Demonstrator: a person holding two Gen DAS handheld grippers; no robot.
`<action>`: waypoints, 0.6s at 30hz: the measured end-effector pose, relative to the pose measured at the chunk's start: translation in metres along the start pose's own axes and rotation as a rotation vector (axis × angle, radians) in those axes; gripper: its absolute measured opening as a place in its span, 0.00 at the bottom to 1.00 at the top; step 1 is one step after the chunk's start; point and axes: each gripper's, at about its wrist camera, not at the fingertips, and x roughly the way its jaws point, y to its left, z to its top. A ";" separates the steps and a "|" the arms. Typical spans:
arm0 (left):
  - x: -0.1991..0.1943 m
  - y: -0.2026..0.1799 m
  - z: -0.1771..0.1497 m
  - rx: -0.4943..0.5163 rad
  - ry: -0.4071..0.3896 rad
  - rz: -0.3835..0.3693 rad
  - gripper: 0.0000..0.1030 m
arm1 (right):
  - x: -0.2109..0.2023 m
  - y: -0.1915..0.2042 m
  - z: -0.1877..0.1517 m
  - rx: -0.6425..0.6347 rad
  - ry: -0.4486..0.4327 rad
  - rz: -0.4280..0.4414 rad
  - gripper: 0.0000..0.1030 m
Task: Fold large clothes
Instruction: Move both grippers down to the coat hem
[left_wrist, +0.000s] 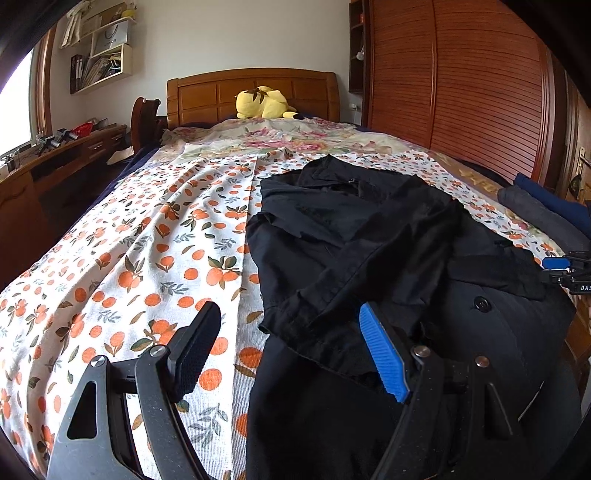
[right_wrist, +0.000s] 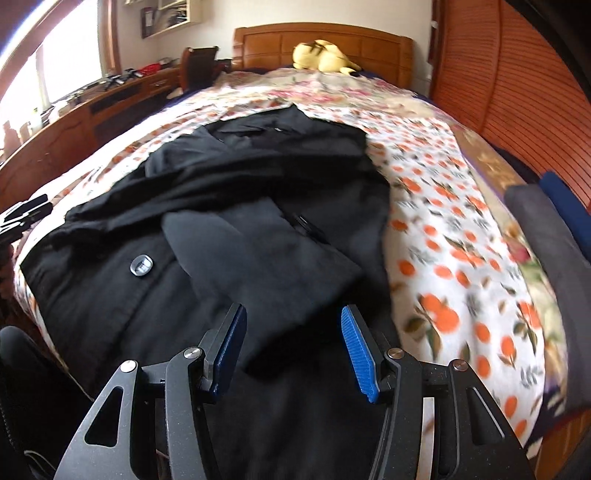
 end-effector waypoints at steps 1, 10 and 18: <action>0.000 -0.001 -0.002 0.003 0.006 0.006 0.76 | -0.001 -0.004 -0.001 0.007 0.005 -0.006 0.54; -0.015 -0.013 -0.030 0.001 0.064 0.068 0.76 | -0.012 -0.016 -0.013 0.029 0.017 -0.033 0.55; -0.032 -0.021 -0.048 -0.030 0.099 0.060 0.76 | -0.023 -0.027 -0.034 0.034 0.033 -0.031 0.57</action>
